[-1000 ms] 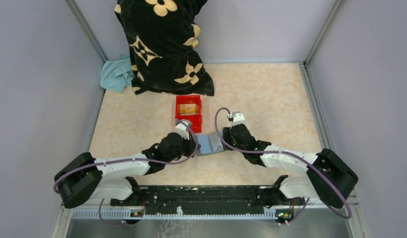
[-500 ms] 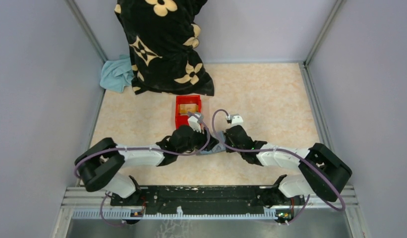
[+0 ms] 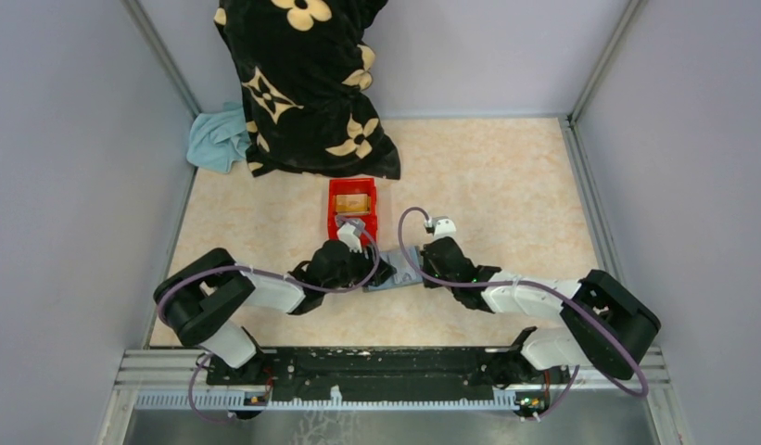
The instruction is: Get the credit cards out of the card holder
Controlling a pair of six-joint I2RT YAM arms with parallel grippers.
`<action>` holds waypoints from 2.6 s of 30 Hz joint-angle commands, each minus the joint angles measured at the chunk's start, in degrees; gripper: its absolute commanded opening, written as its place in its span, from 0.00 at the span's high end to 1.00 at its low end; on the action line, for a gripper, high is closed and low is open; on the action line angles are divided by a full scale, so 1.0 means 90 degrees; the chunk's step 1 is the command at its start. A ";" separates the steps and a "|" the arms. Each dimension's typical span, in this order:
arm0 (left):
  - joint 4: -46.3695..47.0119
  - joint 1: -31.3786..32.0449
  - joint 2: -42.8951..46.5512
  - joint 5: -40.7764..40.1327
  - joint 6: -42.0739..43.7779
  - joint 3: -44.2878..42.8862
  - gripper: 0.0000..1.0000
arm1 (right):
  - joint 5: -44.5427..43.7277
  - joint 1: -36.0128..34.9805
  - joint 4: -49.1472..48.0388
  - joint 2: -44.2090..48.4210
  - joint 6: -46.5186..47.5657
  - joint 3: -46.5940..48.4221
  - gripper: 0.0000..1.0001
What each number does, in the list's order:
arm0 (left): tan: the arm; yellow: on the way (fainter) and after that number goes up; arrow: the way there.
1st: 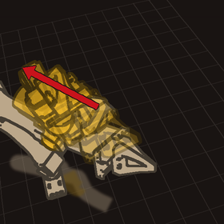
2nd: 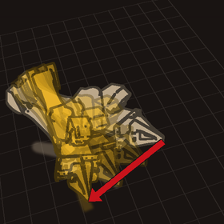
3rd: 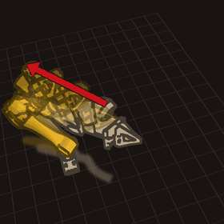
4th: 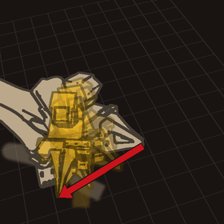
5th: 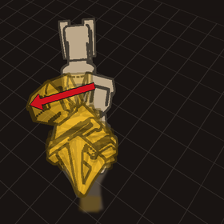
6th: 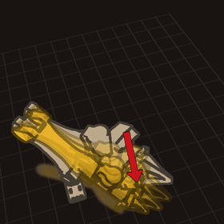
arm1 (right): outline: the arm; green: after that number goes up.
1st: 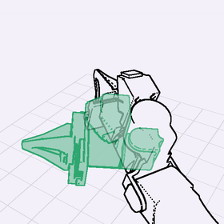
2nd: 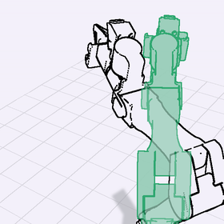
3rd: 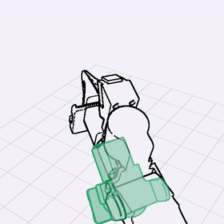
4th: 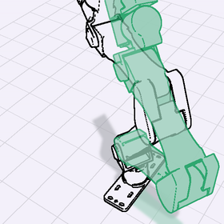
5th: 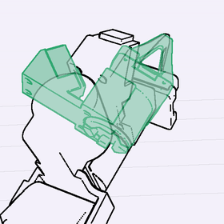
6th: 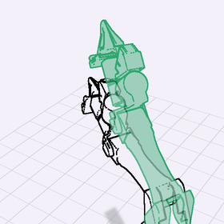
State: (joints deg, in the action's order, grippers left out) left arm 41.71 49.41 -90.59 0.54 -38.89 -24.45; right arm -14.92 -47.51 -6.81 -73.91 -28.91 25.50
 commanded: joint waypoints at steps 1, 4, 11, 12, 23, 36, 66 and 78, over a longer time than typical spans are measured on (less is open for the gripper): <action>0.0652 -0.0067 -0.0138 0.0245 -0.0268 0.0227 0.40 | -0.0254 -0.0077 -0.0073 0.0199 0.0168 0.0302 1.00; 0.1066 -0.0126 -0.0372 0.0448 -0.0431 0.0344 0.40 | -0.0490 -0.0074 0.0112 0.0122 0.0262 0.0618 1.00; 0.1585 -0.0320 -0.0545 0.0872 -0.0552 0.0515 0.40 | -0.0693 -0.0020 0.0117 -0.0206 0.0534 0.1234 1.00; 0.1624 -0.0332 -0.0549 0.0892 -0.0567 0.0532 0.40 | -0.0647 0.0013 0.0046 -0.0308 0.0556 0.1268 1.00; 0.1594 -0.0382 -0.0624 0.1002 -0.0456 0.0537 0.40 | -0.0457 0.0073 -0.0108 -0.1401 0.0265 0.1051 1.00; 0.2268 -0.0387 -0.1165 0.1499 -0.0853 0.0402 0.40 | 0.0256 0.0068 -0.0675 -0.1317 -0.0117 0.0454 1.00; 0.3379 -0.0413 -0.1251 0.1486 -0.1268 0.0340 0.61 | 0.0634 -0.0085 -0.0883 -0.1204 -0.0710 -0.0178 1.00; 0.3034 -0.0463 -0.1705 0.1732 -0.1482 -0.0120 0.64 | 0.0724 -0.0132 -0.0693 -0.1085 -0.0901 -0.0169 1.00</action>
State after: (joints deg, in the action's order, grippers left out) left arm 66.92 45.54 -103.63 14.31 -50.57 -23.66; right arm -13.34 -46.78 -20.73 -83.29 -35.68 25.91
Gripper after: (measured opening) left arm 0.367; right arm 0.005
